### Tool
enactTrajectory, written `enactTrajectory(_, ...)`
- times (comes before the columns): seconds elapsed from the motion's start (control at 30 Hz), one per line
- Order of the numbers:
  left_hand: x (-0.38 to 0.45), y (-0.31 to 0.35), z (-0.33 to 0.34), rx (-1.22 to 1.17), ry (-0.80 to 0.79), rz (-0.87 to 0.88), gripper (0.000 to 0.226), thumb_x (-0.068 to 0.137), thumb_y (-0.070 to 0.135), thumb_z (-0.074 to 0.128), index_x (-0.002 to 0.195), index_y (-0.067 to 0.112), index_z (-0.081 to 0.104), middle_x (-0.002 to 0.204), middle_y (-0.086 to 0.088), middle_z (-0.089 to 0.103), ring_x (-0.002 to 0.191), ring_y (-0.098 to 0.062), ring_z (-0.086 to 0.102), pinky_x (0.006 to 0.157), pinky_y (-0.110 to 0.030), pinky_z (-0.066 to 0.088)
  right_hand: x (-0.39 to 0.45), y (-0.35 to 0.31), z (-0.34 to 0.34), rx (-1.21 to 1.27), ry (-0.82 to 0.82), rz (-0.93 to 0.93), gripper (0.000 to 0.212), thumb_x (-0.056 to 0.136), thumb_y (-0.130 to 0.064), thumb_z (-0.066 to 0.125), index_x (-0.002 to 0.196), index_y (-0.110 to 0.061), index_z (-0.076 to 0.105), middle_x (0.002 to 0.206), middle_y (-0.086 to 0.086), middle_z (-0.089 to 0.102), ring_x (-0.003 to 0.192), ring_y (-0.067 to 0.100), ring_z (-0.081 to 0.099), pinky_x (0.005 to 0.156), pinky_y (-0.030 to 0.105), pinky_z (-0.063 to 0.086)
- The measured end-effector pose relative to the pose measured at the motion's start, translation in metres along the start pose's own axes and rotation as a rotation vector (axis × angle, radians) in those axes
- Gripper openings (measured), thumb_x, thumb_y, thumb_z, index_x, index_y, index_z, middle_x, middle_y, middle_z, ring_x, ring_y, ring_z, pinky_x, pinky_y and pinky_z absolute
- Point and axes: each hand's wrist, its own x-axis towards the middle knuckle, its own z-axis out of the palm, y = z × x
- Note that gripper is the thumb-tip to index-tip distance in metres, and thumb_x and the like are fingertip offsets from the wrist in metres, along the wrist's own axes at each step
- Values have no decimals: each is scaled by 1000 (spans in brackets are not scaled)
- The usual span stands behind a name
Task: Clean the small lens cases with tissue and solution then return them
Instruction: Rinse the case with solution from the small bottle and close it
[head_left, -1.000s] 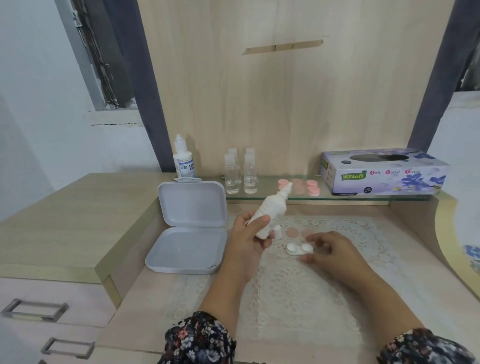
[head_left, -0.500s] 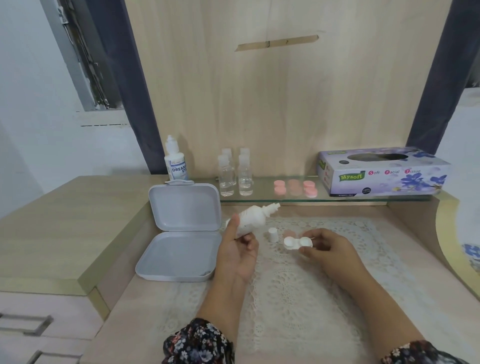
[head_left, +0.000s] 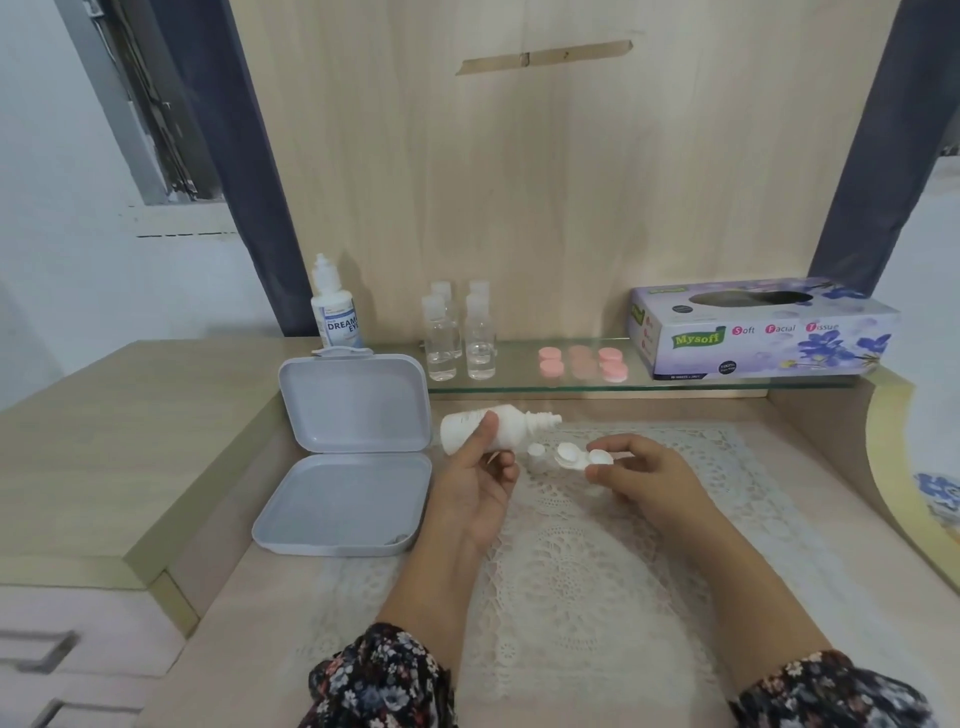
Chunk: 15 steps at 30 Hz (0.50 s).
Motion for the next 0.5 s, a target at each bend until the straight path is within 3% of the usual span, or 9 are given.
enactTrajectory(0.13,2,1,-2,25,22,26,29,66,19,75,90,9,62,66,-2,60,47,-8,43,40,-17,35,-2,1,0,45,16,-13,21,80,-10,74,97,-23,72,65,-7,64,53,6,49,56,19,38)
enactTrajectory(0.3,0,2,0,-16,18,30,35,62,19,77,91,10,60,73,-4,59,47,-8,36,40,-17,33,0,0,1,76,30,-20,23,79,-11,76,100,-20,72,57,-15,60,49,0,48,51,14,37)
enactTrajectory(0.5,0,0,2,-22,-39,46,26,68,21,74,88,9,61,68,-3,63,50,-9,36,44,-19,37,0,-2,4,116,26,-30,22,77,-10,78,98,-13,72,64,-6,65,47,-4,53,48,8,39)
